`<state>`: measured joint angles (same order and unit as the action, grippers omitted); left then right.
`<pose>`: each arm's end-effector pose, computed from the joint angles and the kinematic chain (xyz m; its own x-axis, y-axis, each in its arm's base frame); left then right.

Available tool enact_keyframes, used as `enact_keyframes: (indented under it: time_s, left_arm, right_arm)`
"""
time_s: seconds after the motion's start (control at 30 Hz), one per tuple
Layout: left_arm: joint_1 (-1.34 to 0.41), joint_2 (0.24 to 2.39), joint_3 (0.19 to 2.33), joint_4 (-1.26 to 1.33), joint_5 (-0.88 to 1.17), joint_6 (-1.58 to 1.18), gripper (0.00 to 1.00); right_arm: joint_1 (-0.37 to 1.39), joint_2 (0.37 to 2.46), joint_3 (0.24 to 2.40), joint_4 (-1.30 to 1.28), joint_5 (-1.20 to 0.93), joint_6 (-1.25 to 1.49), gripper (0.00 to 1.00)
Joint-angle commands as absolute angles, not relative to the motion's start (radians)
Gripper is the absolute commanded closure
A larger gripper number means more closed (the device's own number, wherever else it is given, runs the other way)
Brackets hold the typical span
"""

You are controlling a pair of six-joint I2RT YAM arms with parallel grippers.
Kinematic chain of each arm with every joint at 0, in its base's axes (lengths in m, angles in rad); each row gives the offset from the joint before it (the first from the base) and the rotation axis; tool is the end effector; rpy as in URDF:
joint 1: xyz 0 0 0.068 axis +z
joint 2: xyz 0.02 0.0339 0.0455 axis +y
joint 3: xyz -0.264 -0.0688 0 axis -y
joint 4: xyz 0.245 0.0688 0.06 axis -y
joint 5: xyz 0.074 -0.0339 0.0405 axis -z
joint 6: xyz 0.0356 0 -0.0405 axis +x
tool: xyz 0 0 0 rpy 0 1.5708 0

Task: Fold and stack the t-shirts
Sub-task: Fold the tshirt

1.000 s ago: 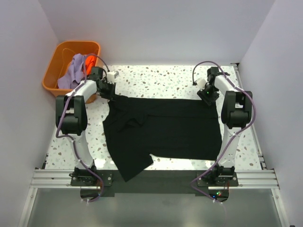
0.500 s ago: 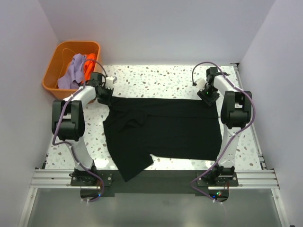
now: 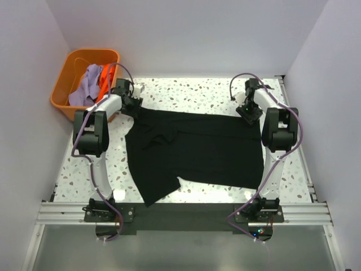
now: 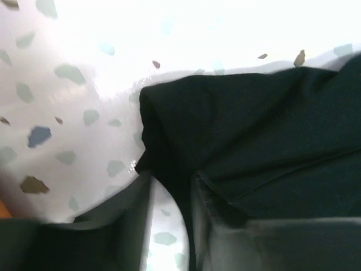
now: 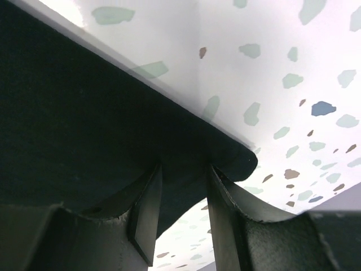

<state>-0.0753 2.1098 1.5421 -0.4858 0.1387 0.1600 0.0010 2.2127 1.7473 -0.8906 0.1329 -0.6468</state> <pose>0.4467 -0.0386 0.1640 -0.8329 0.2211 -0.5074 0.2789 0.9595 -0.0398 0.4472 -0.0043 0.1618 -0.7961 -0.5981 -0.0921 -0.5670 0.7904 -0.2318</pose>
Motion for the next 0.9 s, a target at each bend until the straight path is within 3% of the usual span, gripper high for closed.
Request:
enact_keyframes:
  time_s: [0.0,0.13,0.17,0.3,0.43,0.67,0.87]
  left_arm:
    - [-0.069,2.042,1.582,-0.47,0.213,0.212,0.51]
    - [-0.078,1.852,1.482,-0.434,0.372,0.319,0.27]
    - [-0.084,1.791,1.444,-0.436,0.389,0.375,0.27]
    - [-0.19,1.677,1.37,-0.52,0.466,0.543,0.27]
    - [-0.343,1.628,1.293,-0.549,0.401,0.609,0.31]
    - [-0.566,1.741,1.304,-0.62,0.23,0.558,0.35]
    - [-0.597,1.838,1.322,-0.586,0.134,0.503,0.35]
  right_arm:
    - [-0.009,2.217,1.785,-0.87,0.111,-0.623,0.58]
    - [-0.009,2.129,1.795,-0.923,0.012,-0.617,0.5]
    - [-0.009,2.114,1.793,-0.936,0.002,-0.606,0.49]
    - [-0.009,2.054,1.787,-0.989,-0.048,-0.609,0.48]
    - [-0.011,2.011,1.75,-1.029,-0.052,-0.633,0.5]
    - [-0.026,1.997,1.712,-1.104,-0.066,-0.678,0.57]
    - [-0.031,1.991,1.64,-1.089,-0.038,-0.709,0.59]
